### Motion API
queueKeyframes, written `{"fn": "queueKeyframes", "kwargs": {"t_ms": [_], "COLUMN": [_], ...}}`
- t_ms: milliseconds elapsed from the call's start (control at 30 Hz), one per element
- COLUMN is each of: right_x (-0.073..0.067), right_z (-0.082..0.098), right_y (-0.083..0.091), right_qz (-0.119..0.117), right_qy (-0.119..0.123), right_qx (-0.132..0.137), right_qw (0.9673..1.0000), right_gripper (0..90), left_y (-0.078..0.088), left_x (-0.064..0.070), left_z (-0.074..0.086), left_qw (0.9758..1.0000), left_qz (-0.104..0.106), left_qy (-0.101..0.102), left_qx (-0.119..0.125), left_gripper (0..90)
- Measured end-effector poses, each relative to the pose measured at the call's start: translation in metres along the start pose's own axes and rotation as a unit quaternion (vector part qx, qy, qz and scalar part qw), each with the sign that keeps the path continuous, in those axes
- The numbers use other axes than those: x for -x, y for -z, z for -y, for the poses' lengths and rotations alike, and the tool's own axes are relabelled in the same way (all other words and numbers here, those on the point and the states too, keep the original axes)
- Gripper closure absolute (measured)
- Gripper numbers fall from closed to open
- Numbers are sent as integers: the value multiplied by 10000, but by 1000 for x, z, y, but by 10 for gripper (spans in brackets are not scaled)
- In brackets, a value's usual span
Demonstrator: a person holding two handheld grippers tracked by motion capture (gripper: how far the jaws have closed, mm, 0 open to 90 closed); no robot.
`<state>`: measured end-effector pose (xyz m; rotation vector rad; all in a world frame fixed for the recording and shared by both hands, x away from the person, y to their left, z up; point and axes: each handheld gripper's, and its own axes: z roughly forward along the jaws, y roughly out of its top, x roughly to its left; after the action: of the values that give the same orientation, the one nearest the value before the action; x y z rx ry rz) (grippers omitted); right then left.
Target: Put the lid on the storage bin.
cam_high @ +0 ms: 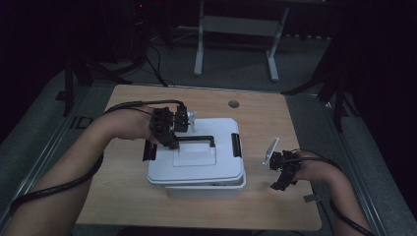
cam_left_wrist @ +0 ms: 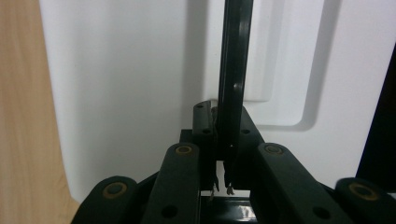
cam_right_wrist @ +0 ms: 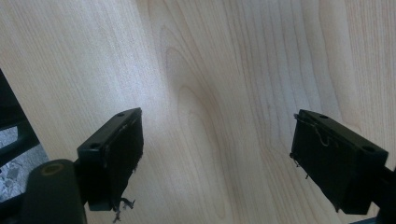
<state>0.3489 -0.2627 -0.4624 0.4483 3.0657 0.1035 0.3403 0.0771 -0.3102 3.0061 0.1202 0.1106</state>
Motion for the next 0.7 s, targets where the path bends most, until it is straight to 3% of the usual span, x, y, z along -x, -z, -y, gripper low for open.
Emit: {"fn": "queueKeyframes", "kwargs": {"t_ms": [200, 700], "right_x": [0, 1], "right_z": [3, 7], "right_y": [-2, -7], "right_qz": [-6, -51], "right_qy": [19, -19], "right_qx": [26, 29], "right_qw": [10000, 10000], "right_gripper": [166, 165], "left_y": [-15, -54], "left_x": [-3, -20], "left_z": [-16, -25], "left_qw": [9998, 9990], "left_qz": [78, 349], "left_qy": [-134, -18], "left_qx": [-125, -291], "left_gripper": [835, 834]}}
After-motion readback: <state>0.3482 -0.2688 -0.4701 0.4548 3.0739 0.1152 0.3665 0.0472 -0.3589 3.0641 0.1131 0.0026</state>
